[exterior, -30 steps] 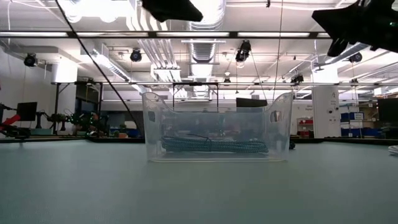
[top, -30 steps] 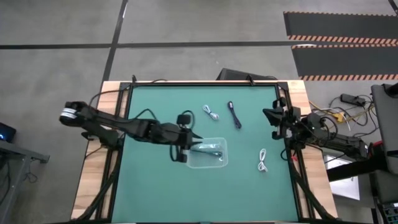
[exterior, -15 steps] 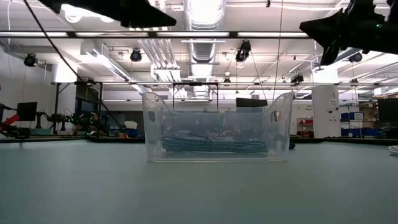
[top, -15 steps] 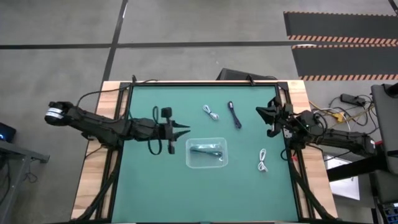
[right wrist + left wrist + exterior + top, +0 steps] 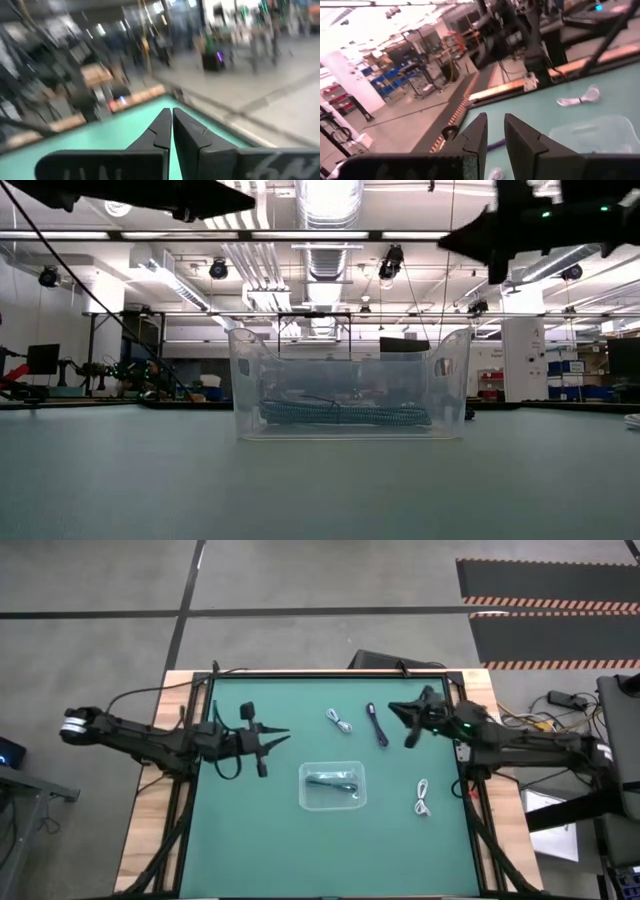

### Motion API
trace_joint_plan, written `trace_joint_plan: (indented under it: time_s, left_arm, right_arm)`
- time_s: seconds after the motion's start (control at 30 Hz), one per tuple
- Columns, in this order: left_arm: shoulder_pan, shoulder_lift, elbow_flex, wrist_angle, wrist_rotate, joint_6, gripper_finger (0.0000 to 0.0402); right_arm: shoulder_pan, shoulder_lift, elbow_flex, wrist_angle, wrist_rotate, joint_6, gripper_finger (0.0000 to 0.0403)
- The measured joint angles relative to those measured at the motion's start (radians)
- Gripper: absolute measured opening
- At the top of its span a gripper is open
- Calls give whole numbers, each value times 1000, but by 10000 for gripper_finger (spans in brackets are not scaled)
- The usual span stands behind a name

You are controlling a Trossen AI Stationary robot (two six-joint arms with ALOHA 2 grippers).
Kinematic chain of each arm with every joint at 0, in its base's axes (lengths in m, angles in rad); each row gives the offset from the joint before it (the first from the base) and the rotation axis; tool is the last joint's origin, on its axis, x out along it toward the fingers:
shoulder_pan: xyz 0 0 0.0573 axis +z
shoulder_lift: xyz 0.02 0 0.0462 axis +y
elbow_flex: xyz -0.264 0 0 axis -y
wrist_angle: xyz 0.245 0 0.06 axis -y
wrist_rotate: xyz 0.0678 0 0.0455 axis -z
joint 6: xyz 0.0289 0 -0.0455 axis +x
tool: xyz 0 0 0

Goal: Pick and place USB-C Cables
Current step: Put the top white charger cable into the transparent bin

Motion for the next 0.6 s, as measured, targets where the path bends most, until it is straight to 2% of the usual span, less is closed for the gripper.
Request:
trace_joint_plan:
  time_s: [0.3,0.6]
  left_arm:
    - [0,-105,-38,1,-5,-8,49]
    - [0,-187,-54,-3,-7,-11,49]
  right_arm:
    - [0,263,288,-378,74,14,9]
    - [0,515,533,-551,73,-50,9]
